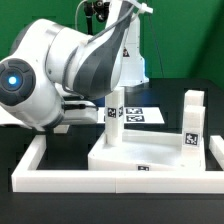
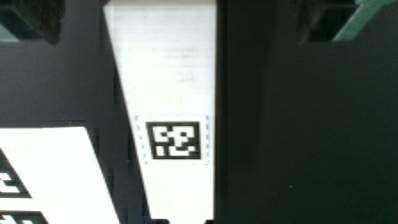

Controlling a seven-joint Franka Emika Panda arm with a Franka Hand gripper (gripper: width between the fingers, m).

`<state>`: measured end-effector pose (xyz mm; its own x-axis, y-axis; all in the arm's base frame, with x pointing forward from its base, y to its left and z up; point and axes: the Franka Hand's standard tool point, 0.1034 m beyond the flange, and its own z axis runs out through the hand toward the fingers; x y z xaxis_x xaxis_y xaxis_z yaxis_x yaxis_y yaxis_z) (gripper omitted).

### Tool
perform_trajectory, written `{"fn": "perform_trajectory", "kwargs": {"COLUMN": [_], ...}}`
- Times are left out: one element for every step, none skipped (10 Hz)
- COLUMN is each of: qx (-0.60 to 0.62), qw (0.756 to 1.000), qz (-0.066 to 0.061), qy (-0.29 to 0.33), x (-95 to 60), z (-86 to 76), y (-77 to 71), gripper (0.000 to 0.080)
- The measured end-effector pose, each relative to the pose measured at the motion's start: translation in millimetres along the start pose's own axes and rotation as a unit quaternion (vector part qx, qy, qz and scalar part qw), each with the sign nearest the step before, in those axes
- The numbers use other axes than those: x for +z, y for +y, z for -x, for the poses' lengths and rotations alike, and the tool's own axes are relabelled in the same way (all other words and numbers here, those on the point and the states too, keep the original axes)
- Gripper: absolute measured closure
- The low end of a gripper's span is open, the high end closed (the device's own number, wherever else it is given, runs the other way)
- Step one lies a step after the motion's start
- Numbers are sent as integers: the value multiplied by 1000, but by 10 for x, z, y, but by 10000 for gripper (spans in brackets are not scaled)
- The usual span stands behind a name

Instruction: Assemble desk

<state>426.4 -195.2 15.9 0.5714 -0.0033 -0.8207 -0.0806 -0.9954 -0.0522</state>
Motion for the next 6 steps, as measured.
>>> {"fn": "perform_trajectory", "kwargs": {"qx": [0, 1, 1, 0, -2, -1], "qw": [1000, 1000, 1000, 1000, 1000, 1000], "qz": [0, -1, -1, -1, 2, -1], "qy": [0, 0, 0, 3, 15, 11], "x": [1, 3, 2, 6, 87, 117], "z": [1, 2, 3, 28, 41, 73], "y": [5, 10, 11, -7, -24, -28], "gripper": [151, 151, 151, 151, 151, 151]}}
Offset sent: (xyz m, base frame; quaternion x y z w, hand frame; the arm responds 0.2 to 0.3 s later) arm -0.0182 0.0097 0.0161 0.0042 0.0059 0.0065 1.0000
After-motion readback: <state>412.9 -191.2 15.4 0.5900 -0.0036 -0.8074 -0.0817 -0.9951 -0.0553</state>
